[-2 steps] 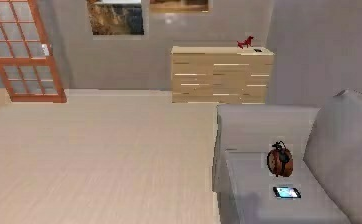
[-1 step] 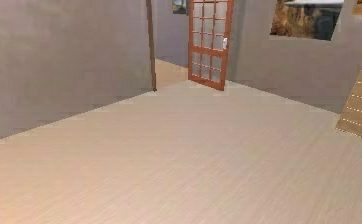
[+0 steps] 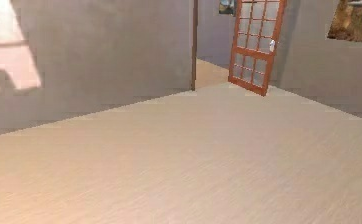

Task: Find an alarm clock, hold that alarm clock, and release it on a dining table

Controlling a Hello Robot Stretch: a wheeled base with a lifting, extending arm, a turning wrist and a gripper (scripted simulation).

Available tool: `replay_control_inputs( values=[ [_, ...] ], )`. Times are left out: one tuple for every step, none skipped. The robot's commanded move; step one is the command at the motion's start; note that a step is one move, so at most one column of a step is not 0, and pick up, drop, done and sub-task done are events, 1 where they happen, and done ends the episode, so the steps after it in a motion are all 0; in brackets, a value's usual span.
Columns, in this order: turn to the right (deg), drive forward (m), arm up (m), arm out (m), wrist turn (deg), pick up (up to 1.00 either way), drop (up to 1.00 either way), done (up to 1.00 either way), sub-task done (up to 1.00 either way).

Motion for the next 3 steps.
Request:
replay_control_inputs(
  values=[
    [45.0,0.0,0.0,0.0,0.0,0.0,0.0,0.0,0.0],
    [9.0,0.0,0.0,0.0,0.0,0.0,0.0,0.0,0.0],
    [0.0,0.8,0.0,0.0,0.0,0.0,0.0,0.0,0.0]
  ],
)
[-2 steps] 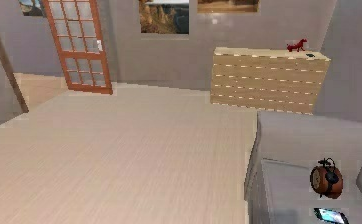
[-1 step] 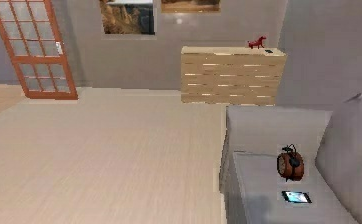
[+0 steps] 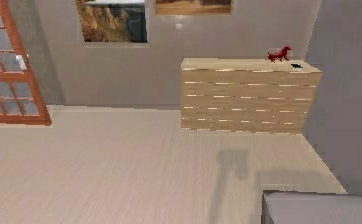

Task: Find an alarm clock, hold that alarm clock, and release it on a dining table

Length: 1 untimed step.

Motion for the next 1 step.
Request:
replay_control_inputs(
  values=[
    [-12.0,0.0,0.0,0.0,0.0,0.0,0.0,0.0,0.0]
  ],
)
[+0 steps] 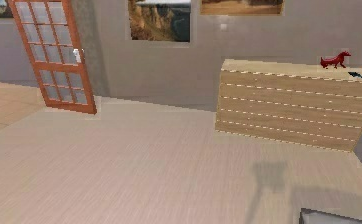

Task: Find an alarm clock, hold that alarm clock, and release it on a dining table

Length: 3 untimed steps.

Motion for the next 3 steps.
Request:
replay_control_inputs(
  values=[
    [0.0,0.0,0.5,0.0,0.0,0.0,0.0,0.0,0.0],
    [0.0,0.0,0.16,0.0,0.0,0.0,0.0,0.0,0.0],
    [0.0,0.0,0.0,0.26,0.0,0.0,0.0,0.0,0.0]
  ],
)
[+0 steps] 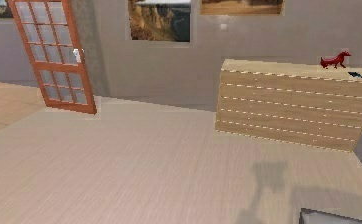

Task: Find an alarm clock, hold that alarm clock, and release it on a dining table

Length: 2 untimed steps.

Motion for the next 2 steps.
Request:
replay_control_inputs(
  values=[
    [0.0,0.0,0.0,0.0,45.0,0.0,0.0,0.0,0.0],
    [0.0,0.0,0.0,0.0,45.0,0.0,0.0,0.0,0.0]
  ],
)
